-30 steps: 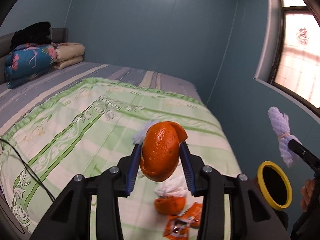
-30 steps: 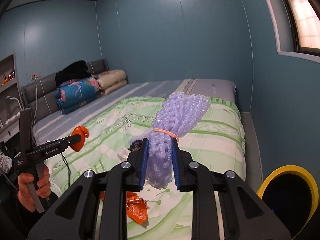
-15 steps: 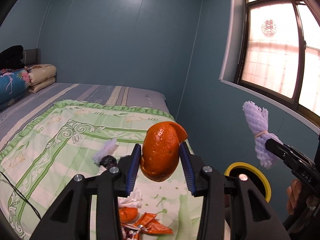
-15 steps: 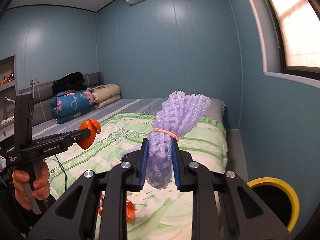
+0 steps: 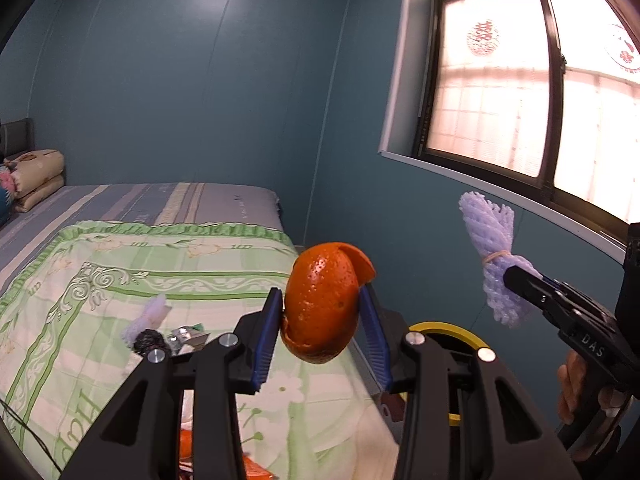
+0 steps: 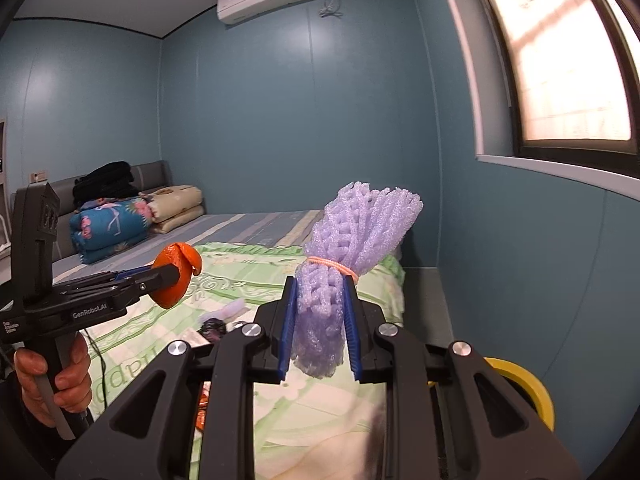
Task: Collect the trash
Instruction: 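Carry the orange peel and foam net over the bin with both tools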
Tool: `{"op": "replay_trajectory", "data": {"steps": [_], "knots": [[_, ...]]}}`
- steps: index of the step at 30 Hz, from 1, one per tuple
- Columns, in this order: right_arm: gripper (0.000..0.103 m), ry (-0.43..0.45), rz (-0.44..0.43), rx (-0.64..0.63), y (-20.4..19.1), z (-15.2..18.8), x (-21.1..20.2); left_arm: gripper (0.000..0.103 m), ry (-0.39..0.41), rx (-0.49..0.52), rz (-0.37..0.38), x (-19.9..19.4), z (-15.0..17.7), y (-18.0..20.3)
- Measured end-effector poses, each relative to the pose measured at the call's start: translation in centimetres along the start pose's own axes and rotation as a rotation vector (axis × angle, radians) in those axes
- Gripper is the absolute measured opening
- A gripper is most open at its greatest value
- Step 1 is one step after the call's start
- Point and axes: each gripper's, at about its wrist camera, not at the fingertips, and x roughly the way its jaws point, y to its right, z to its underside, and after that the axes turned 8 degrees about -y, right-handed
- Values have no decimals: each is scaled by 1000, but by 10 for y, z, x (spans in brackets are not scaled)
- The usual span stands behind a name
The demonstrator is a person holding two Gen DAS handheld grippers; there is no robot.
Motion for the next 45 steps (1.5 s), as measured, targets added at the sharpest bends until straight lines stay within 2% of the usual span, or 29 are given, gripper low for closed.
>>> {"op": "replay_trajectory", "data": {"steps": [22, 35, 45], "knots": [[21, -20, 164, 132, 83, 31, -12, 38, -107, 154, 160, 74, 0, 108], [21, -81, 249, 229, 138, 58, 1, 38, -218, 150, 230, 136, 20, 136], [21, -173, 263, 308, 173, 83, 30, 38, -325, 165, 245, 189, 43, 157]]}}
